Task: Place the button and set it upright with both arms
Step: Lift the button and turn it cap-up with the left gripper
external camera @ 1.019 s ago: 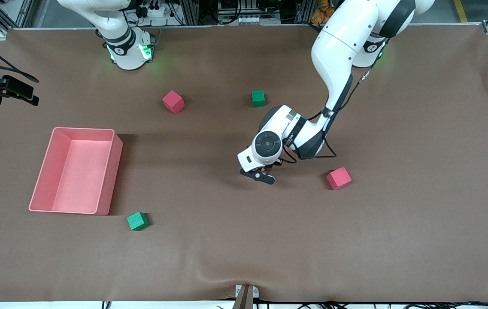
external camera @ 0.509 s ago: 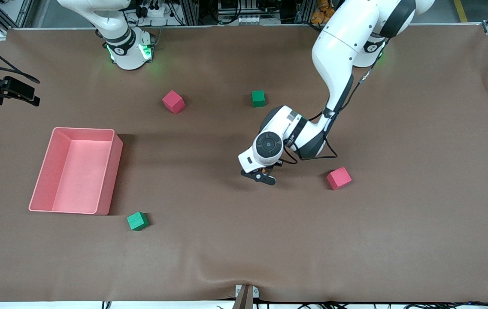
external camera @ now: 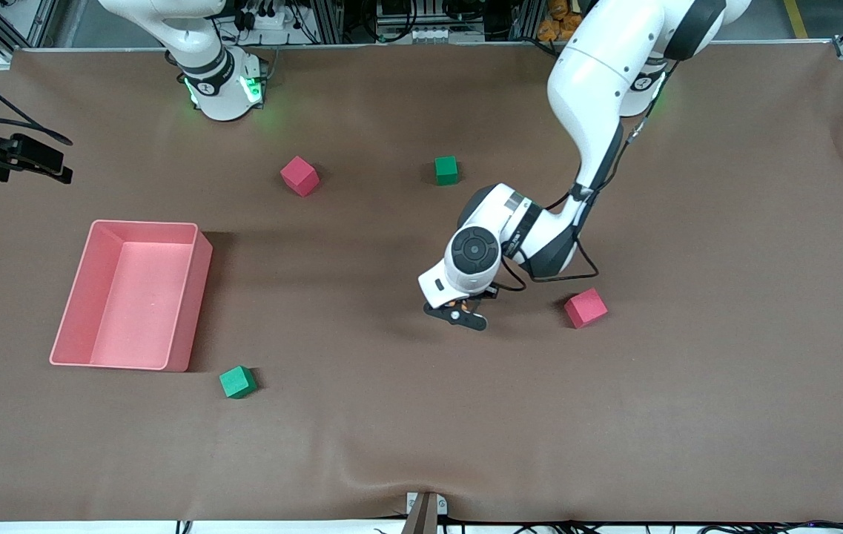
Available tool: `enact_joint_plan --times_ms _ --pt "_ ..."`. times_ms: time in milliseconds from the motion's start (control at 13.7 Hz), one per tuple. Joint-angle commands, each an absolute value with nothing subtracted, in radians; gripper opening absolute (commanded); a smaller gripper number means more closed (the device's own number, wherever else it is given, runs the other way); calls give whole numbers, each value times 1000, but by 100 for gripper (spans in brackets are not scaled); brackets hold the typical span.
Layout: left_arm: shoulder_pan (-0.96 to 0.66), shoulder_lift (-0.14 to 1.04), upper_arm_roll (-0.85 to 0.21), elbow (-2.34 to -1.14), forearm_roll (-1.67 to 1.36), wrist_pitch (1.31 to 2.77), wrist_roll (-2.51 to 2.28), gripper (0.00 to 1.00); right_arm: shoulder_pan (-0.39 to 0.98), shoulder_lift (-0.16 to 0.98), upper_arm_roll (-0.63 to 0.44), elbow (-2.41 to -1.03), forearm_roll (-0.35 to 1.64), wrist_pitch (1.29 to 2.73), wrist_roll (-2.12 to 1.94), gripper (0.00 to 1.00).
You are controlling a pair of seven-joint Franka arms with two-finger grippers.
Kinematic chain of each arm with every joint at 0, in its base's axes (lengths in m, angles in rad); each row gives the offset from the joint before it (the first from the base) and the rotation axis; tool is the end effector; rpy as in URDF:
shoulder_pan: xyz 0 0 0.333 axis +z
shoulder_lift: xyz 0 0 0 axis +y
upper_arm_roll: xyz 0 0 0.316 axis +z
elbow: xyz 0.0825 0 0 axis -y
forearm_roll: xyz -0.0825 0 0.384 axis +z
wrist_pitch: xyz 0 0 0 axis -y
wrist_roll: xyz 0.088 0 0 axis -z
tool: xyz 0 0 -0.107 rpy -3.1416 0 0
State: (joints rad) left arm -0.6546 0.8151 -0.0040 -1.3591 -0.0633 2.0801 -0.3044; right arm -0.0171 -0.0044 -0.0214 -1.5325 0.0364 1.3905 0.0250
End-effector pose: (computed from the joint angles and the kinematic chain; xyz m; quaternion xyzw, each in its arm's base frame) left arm 0.5735 -0.4471 0.2250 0.9858 -0.1589 -0.0548 0.0034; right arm 0.5335 -0.0162 0.6302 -0.9970 0.0296 0.0686 0.0186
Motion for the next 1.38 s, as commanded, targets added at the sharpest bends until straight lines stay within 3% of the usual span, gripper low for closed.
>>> enact_joint_plan --times_ms 0,291,801,1310 --pt "-669 776 27 -1350 -37 2036 -331 0 -11 -11 -25 -1540 46 1388 32 100" --pt "-698 739 48 -1327 33 1976 -574 2 -11 -12 -25 -1542 46 1387 32 100" --pt "-922 747 87 -1327 417 1971 -1441 0 -12 -12 -25 -1542 46 1373 32 100" --pt "-1052 750 112 -1327 689 1953 -1664 0 -2 -14 -25 -1542 46 1367 34 100"
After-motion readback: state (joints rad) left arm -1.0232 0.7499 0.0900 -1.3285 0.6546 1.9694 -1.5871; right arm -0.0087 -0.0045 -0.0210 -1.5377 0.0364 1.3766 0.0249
